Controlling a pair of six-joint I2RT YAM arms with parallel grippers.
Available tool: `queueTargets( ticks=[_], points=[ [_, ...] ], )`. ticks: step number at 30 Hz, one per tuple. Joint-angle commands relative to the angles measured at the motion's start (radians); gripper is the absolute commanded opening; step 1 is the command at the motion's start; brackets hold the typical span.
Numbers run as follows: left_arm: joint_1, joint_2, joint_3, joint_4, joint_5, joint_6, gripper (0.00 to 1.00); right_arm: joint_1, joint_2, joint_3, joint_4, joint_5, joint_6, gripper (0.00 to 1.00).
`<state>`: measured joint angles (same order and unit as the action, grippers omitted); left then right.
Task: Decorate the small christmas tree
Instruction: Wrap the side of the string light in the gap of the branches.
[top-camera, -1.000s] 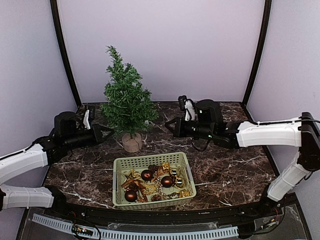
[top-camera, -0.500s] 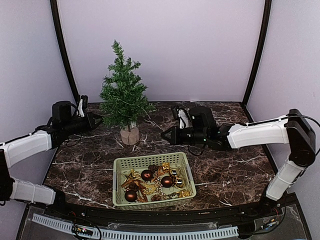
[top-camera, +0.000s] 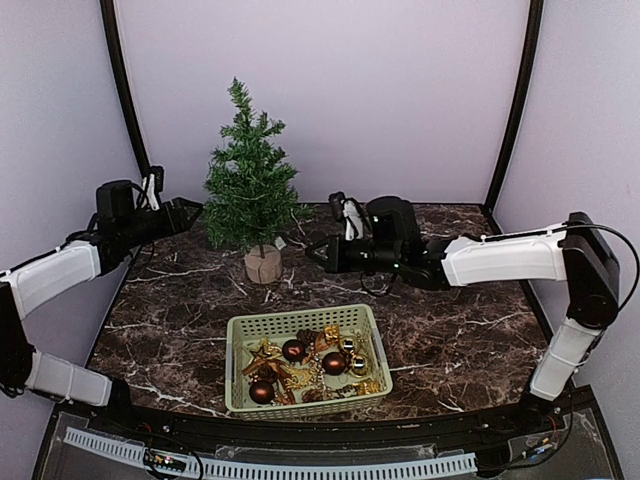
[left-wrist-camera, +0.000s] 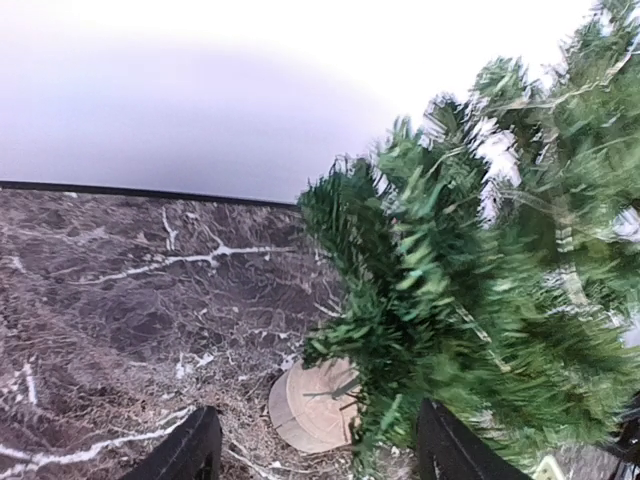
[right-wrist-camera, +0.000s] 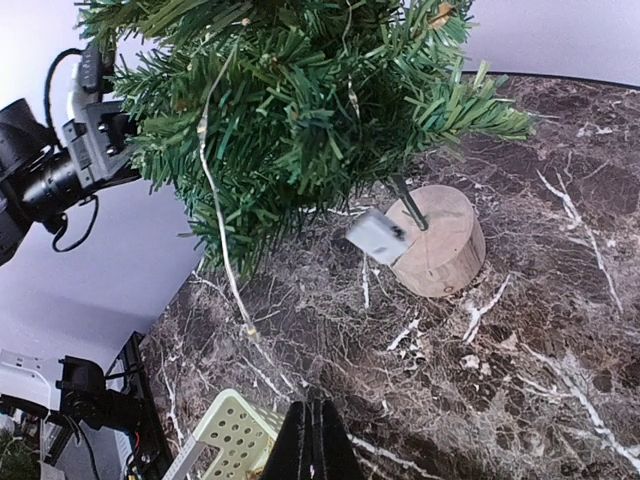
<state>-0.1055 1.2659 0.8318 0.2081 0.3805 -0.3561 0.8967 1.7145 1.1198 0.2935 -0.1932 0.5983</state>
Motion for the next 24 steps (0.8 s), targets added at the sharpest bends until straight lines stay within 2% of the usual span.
queueTargets(
  ticks=[1,4,7,12,17,24],
  points=[
    [-0.008,-0.194,-0.040,-0.134,-0.098,0.017,0.72,0.003,0.042,0.058,0.028,0.006,-0.025,0.00],
    [-0.069,-0.266,-0.082,-0.175,-0.088,-0.033,0.73,-0.010,0.047,0.090,-0.004,0.030,-0.046,0.00],
    [-0.224,-0.304,-0.102,-0.201,-0.136,-0.080,0.73,-0.033,0.041,0.115,-0.035,0.057,-0.075,0.00],
    [-0.378,-0.257,-0.139,-0.149,-0.149,-0.210,0.73,-0.086,0.040,0.159,-0.075,0.076,-0.100,0.00],
    [-0.410,-0.155,-0.120,-0.088,-0.149,-0.226,0.73,-0.116,0.069,0.225,-0.127,0.066,-0.125,0.00],
    [-0.413,-0.022,-0.076,-0.002,-0.187,-0.214,0.79,-0.120,0.069,0.224,-0.120,0.064,-0.130,0.00]
  ],
)
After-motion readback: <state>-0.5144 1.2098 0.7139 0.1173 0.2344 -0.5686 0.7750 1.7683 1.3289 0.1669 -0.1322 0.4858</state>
